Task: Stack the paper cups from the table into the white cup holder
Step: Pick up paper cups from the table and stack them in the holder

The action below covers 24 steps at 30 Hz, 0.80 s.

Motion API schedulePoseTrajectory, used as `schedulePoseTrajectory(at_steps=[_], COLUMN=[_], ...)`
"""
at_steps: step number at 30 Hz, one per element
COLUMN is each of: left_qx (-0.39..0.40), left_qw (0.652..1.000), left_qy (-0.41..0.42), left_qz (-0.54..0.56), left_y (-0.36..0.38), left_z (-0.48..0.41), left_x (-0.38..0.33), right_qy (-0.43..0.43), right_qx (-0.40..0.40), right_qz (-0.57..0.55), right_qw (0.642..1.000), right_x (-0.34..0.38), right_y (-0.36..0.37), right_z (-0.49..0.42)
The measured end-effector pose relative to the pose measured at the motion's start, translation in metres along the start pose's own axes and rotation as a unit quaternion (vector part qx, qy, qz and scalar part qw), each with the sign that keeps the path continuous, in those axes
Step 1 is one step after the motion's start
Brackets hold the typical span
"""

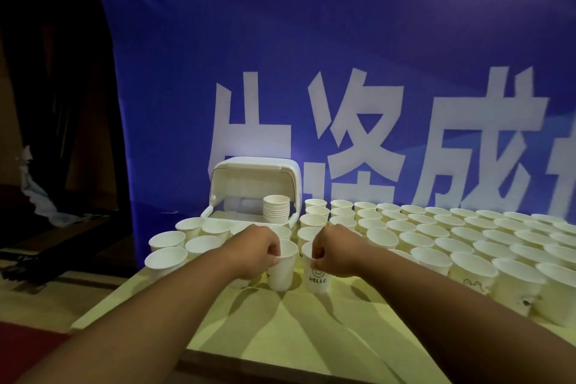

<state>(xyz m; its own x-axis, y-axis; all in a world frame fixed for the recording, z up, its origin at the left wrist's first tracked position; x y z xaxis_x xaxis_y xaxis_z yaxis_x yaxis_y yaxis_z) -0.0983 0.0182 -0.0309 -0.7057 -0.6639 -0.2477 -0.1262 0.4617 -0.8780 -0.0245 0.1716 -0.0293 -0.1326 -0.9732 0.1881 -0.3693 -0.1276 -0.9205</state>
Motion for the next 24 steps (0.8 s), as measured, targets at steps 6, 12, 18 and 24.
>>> schedulePoseTrajectory(at_steps=[6, 12, 18, 24], left_qx=[-0.041, -0.127, -0.231, -0.287], left_qw=[0.999, 0.988, 0.965, 0.949], left_qy=[-0.002, -0.009, -0.033, -0.056], left_qz=[0.028, 0.084, 0.116, 0.115], left_y=[-0.003, -0.036, -0.065, -0.067], left_z=[0.003, -0.015, -0.044, -0.078], left_x=[0.002, 0.006, 0.018, 0.032], right_qy=[-0.002, 0.052, 0.084, 0.106], right_qx=[-0.031, -0.155, -0.263, -0.332], right_qz=[-0.027, -0.137, -0.204, -0.254], right_qw=[0.999, 0.977, 0.939, 0.902], right_x=[-0.007, -0.015, -0.015, -0.014], right_y=[-0.007, -0.042, -0.058, -0.050], right_z=[0.000, -0.016, -0.041, -0.075])
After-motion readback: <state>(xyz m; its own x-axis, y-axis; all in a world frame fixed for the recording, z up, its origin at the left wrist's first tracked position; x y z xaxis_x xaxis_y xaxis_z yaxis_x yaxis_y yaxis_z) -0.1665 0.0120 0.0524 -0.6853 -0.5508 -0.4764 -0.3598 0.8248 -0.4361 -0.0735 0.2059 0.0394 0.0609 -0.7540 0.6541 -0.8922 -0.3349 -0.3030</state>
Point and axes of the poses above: each hand's wrist, its own z-axis away from the middle knuckle, its own y-axis out of the palm, x = y × z, the point moved 6 cm from there along -z, towards the middle knuckle, and after that the axes turned 15 degrees about -x, right-handed, at the moved point
